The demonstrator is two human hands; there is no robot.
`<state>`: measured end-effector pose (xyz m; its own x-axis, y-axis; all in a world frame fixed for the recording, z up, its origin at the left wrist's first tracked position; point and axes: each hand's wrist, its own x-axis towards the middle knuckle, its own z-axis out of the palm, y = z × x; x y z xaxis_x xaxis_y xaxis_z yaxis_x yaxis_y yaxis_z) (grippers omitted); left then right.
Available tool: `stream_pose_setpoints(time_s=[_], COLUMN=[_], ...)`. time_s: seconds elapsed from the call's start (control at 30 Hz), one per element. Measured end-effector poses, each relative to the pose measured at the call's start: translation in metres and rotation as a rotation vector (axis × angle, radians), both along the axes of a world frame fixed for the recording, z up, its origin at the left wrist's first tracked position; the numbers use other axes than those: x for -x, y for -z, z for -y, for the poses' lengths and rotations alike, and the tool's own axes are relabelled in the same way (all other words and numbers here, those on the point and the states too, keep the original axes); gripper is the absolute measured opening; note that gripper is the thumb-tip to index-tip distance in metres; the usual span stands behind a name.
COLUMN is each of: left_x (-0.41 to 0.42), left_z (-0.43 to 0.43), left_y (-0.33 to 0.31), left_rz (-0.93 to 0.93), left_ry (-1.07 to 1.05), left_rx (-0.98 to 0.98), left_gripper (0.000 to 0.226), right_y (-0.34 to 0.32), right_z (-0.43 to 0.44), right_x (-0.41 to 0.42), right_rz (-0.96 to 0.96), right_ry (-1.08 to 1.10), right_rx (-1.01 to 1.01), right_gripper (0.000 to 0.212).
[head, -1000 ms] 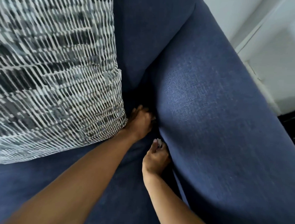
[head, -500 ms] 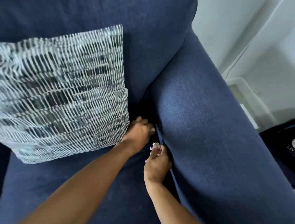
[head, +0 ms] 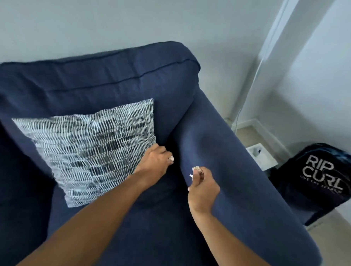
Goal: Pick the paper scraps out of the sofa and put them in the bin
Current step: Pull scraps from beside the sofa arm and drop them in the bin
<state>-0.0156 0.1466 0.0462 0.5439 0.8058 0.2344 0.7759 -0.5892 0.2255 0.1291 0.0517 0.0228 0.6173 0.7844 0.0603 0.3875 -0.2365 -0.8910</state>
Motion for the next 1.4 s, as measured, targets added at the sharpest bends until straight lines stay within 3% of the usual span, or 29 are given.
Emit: stream_pose_setpoints(time_s=[0.3, 0.57, 1.03, 1.4], left_x=[-0.014, -0.101, -0.267, -0.319], left_z=[0.05, 0.095, 0.256, 0.359], left_y=[-0.098, -0.13, -0.06, 0.051], left_rz=[0.092, 0.136, 0.169, 0.095], left_ry=[0.085, 0.265, 0.541, 0.651], left_rx=[-0.089, -0.126, 0.044, 0.228], left_gripper=[0.01, 0.007, 0.009, 0.011], right_y=[-0.115, -0.164, -0.098, 0.0], right_z=[0.072, 0.152, 0.334, 0.449], right_x=[-0.047, -0.121, -0.254, -0.283], right_rz=[0.063, 0.244, 0.408, 0.261], right_ry=[-0.054, -0.044, 0.17, 0.263], right_rx=[-0.077, -0.101, 0.031, 0.29], right_gripper=[0.015, 0.011, 0.006, 0.009])
